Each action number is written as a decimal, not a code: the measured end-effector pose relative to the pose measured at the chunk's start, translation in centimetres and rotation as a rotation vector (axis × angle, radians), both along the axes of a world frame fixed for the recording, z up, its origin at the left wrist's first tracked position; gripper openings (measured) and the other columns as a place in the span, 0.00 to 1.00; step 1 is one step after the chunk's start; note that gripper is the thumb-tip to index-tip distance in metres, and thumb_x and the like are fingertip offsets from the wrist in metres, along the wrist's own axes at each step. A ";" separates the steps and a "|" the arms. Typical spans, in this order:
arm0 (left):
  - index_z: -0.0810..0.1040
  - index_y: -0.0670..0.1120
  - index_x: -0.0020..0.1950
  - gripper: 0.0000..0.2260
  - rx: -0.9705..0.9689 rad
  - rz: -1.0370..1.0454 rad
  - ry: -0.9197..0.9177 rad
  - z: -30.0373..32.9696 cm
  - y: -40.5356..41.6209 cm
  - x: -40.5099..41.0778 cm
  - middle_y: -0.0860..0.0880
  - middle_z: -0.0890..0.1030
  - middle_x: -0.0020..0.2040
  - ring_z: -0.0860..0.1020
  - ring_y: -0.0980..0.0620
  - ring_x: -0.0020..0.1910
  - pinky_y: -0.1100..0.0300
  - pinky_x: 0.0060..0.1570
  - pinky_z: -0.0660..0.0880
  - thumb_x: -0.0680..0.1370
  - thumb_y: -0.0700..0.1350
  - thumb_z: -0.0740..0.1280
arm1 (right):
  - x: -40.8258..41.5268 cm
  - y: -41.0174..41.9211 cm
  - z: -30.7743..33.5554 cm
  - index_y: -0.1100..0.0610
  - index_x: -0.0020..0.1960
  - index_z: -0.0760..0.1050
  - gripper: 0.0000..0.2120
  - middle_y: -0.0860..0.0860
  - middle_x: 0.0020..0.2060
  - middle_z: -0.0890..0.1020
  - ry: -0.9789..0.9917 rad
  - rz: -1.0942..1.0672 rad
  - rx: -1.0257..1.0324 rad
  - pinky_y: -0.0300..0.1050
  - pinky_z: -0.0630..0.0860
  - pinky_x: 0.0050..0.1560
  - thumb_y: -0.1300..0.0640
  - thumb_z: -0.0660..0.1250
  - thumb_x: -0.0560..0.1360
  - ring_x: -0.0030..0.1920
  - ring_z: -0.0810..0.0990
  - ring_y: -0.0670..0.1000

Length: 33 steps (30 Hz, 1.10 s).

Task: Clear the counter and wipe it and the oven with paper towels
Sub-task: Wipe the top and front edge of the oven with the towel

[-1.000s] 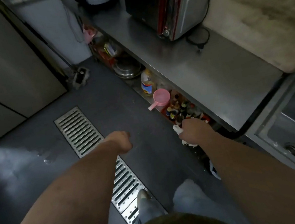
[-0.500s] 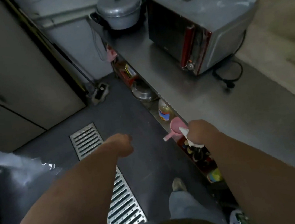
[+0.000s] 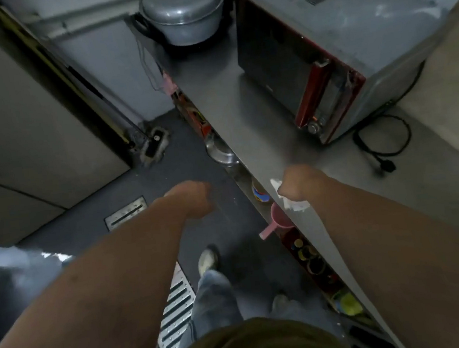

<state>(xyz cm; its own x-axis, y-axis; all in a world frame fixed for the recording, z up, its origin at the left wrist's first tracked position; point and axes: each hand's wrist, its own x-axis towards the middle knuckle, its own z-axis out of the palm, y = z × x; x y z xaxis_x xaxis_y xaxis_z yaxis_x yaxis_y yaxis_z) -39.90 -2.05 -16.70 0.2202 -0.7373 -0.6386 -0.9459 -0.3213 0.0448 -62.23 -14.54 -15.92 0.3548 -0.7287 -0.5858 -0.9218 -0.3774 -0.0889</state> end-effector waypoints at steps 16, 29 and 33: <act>0.73 0.46 0.71 0.22 0.051 -0.351 0.022 -0.7 -19.6 13.8 0.42 0.75 0.70 0.75 0.41 0.67 0.51 0.64 0.73 0.77 0.46 0.64 | 12.0 -10.9 0.2 0.58 0.50 0.77 0.09 0.53 0.46 0.81 0.070 -0.197 0.094 0.43 0.72 0.43 0.53 0.67 0.75 0.41 0.77 0.52; 0.65 0.52 0.78 0.26 0.078 -0.335 0.029 -0.6 -33.9 11.7 0.47 0.72 0.73 0.70 0.44 0.70 0.52 0.68 0.70 0.80 0.53 0.62 | 9.0 -22.6 -1.1 0.58 0.37 0.76 0.13 0.51 0.30 0.79 -0.050 -0.353 0.202 0.43 0.77 0.36 0.53 0.65 0.77 0.31 0.79 0.50; 0.66 0.53 0.77 0.25 0.101 -0.419 0.030 0.1 -37.1 10.3 0.48 0.73 0.72 0.70 0.45 0.70 0.52 0.69 0.69 0.79 0.54 0.64 | 9.0 -23.9 -0.8 0.63 0.48 0.79 0.09 0.55 0.40 0.82 -0.103 -0.365 0.303 0.45 0.80 0.41 0.56 0.66 0.77 0.41 0.83 0.56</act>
<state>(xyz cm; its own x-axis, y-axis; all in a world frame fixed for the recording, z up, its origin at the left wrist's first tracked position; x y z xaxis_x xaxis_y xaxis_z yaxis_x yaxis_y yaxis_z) -29.58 -39.15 -16.56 -0.1042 -0.6926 -0.7137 -0.9944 0.0859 0.0619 -53.27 -38.44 -16.73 0.1751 -0.6186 -0.7659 -0.9697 0.0261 -0.2428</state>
